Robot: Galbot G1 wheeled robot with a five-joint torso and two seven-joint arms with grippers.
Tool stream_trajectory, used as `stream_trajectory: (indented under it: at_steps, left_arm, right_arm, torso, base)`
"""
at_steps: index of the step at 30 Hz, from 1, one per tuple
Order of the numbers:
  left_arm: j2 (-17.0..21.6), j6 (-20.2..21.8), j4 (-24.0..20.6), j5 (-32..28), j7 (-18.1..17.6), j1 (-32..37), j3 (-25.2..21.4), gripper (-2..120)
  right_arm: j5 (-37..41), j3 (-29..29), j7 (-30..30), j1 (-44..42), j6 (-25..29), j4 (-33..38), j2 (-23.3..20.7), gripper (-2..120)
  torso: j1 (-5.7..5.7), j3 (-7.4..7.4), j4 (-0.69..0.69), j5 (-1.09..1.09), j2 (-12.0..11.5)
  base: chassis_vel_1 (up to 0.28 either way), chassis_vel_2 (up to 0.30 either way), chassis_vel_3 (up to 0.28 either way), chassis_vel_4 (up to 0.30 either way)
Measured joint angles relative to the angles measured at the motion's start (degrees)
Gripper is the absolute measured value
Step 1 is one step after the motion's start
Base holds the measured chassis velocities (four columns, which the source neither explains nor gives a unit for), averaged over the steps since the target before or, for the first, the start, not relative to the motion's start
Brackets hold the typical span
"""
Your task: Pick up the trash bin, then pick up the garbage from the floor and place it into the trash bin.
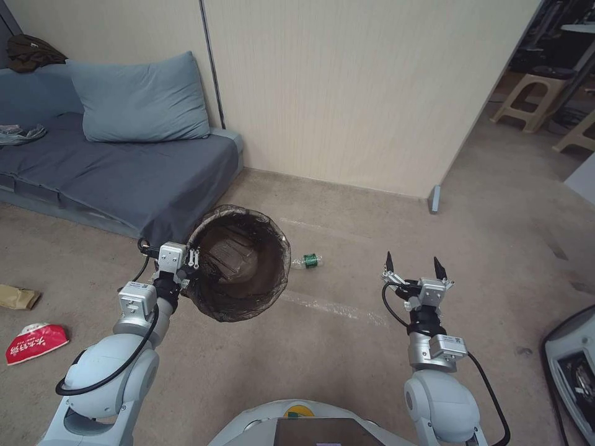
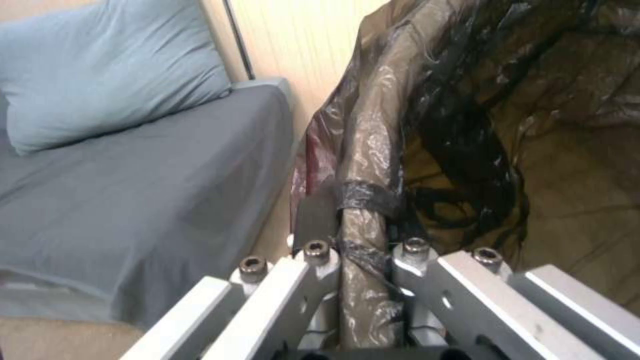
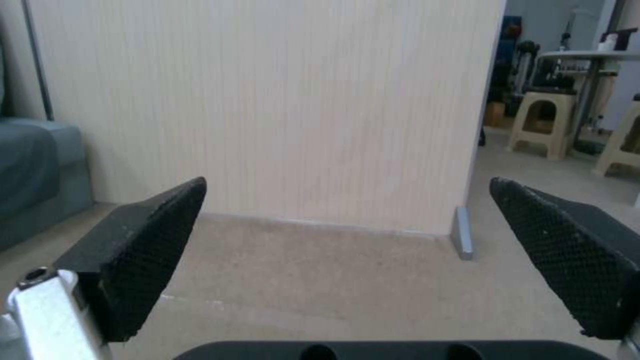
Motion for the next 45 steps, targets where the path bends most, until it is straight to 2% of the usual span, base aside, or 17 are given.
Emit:
stream_trajectory:
  at_steps: [45]
  left_arm:
    - [0.12,-1.04,1.04,0.17,0.42,-1.22,-0.90,2]
  right_arm:
    - [0.00,0.00,0.01,0.00,0.00,0.00,0.00,100]
  torso:
    - [0.00,0.00,-0.02,0.00,0.00]
  base:
    - [-0.118,0.112,0.116,-0.114]
